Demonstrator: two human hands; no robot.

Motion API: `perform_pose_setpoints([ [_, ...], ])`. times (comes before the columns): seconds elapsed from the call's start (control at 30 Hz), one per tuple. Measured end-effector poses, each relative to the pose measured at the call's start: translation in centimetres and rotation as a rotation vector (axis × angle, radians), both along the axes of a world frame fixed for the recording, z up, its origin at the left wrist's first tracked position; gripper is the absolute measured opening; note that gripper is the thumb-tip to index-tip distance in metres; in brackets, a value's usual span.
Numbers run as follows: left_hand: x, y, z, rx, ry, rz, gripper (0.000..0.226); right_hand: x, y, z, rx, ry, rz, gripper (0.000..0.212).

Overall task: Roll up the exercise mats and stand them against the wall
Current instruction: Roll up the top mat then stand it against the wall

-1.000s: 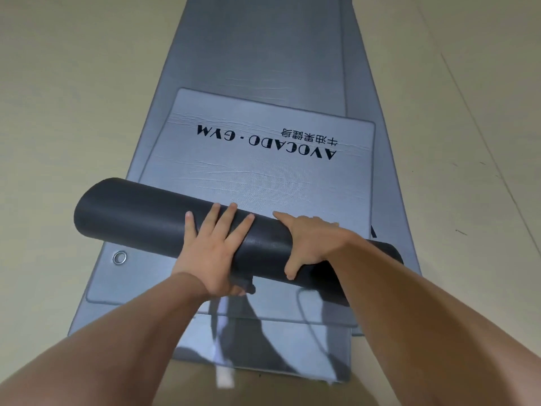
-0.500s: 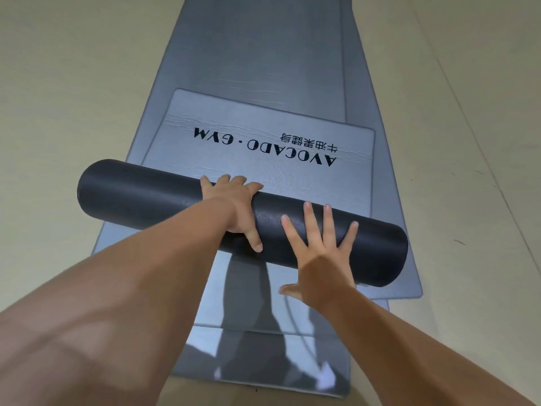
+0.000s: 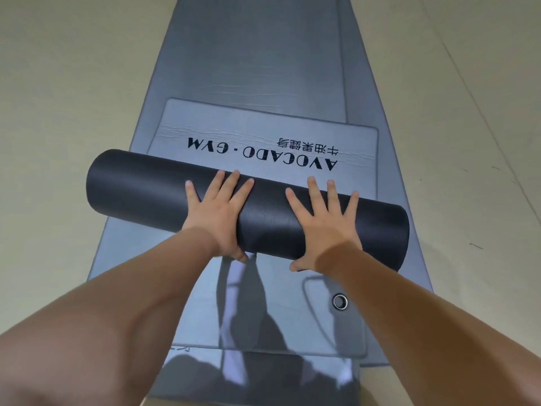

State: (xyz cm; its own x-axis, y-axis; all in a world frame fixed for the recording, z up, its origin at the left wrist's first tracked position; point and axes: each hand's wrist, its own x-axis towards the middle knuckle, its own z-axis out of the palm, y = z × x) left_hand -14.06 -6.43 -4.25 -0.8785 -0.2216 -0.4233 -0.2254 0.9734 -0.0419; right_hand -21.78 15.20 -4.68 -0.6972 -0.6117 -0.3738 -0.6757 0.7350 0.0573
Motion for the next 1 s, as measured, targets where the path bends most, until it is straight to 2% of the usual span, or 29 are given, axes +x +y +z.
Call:
perform_pose_setpoints([
  [0.17,-4.5,-1.6,1.1,0.070,-0.110,0.016,0.160,0.5,-0.1,-1.0,0.046,0.078,-0.038,0.152],
  [0.27,-5.4,-1.6,1.5,0.090,-0.140,0.016,0.159,-1.2,-0.9,-0.5,0.048,0.024,-0.047,0.142],
  [0.43,-5.0,-1.7,2.1,0.086,-0.113,-0.012,0.152,-2.5,-0.7,0.7,0.035,-0.080,-0.028,0.139],
  [0.6,-1.1,-0.1,2.4,0.124,-0.109,0.011,0.151,-3.3,0.6,2.4,0.068,-0.196,0.058,0.138],
  [0.73,2.6,2.5,2.4,0.148,0.010,0.074,0.139,-4.1,1.4,4.5,0.140,-0.393,0.123,0.137],
  [0.87,6.9,4.5,1.1,0.053,0.232,-0.052,0.127,-4.3,1.2,6.4,0.163,-0.659,0.054,0.122],
  [0.93,7.9,4.7,0.4,0.008,0.252,-0.058,0.133,-4.0,0.9,6.6,0.151,-0.765,0.024,0.115],
  [1.0,7.8,4.8,0.1,-0.008,0.206,-0.030,0.138,-3.9,0.8,6.1,0.132,-0.807,-0.016,0.118],
])
